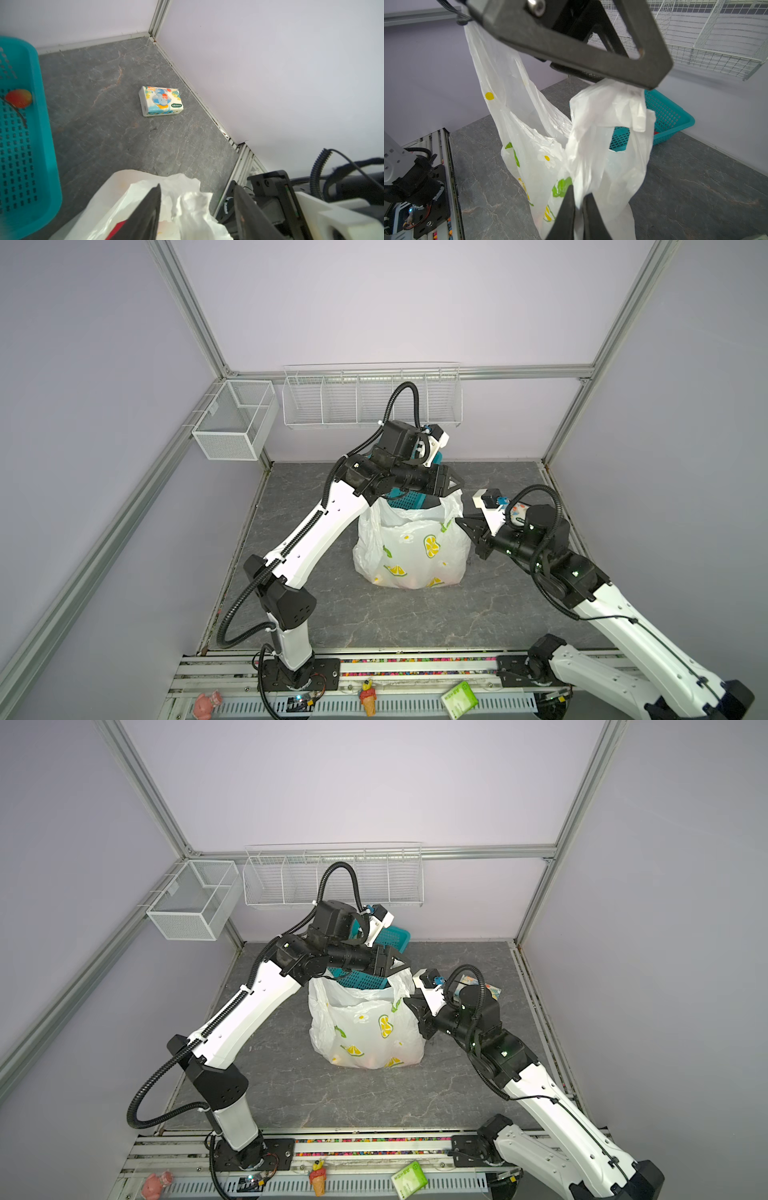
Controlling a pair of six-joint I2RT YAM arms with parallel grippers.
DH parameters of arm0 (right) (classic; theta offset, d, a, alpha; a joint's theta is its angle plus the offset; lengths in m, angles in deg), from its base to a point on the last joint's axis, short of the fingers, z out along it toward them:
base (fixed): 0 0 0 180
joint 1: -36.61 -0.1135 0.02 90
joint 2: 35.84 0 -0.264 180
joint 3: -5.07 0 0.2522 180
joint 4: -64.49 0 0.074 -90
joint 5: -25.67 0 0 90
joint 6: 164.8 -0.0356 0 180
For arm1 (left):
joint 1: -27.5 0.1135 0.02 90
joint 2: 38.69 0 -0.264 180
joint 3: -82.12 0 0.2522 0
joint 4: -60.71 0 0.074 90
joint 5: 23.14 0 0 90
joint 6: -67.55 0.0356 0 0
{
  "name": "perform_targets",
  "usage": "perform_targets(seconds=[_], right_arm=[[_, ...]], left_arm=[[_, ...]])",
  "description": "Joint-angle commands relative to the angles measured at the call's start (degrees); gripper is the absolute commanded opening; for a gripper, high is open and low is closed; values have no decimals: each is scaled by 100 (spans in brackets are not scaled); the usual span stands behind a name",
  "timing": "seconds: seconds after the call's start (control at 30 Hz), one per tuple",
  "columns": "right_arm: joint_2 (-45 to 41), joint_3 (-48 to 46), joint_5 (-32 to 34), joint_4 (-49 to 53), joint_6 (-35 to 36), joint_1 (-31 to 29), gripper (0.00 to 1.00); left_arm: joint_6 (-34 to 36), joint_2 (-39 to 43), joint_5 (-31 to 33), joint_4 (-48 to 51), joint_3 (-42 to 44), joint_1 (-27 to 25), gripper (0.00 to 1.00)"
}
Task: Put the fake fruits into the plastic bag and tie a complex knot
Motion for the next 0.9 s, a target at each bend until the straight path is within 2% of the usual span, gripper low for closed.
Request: perform_targets(seconds=[0.0,0.17,0.43,0.63,0.73,0.8,0.87], right_arm=[[-100,-108,-4,-158,76,29,12],[-88,-107,31,-151,88,24,11],[-81,-125,148,-17,77,26,11],[-251,-180,481,213,24,32,17],[-319,-186,688,347,48,26,27],[-367,-161,700,396,98,26,40],[-442,-133,668,312,201,28,57]], left_arm=[[5,-83,-179,106,-197,-16,47],[30,-54,-233,118,-162,-16,32],[43,118,-93,-30,-84,-7,0],[-386,560,-45,-765,497,4,0],[-727,875,-53,-1285,981,3,0],[-960,1100,-39,-1650,1383,1,0],[-1127,1271,-38,-1922,1711,1,0]])
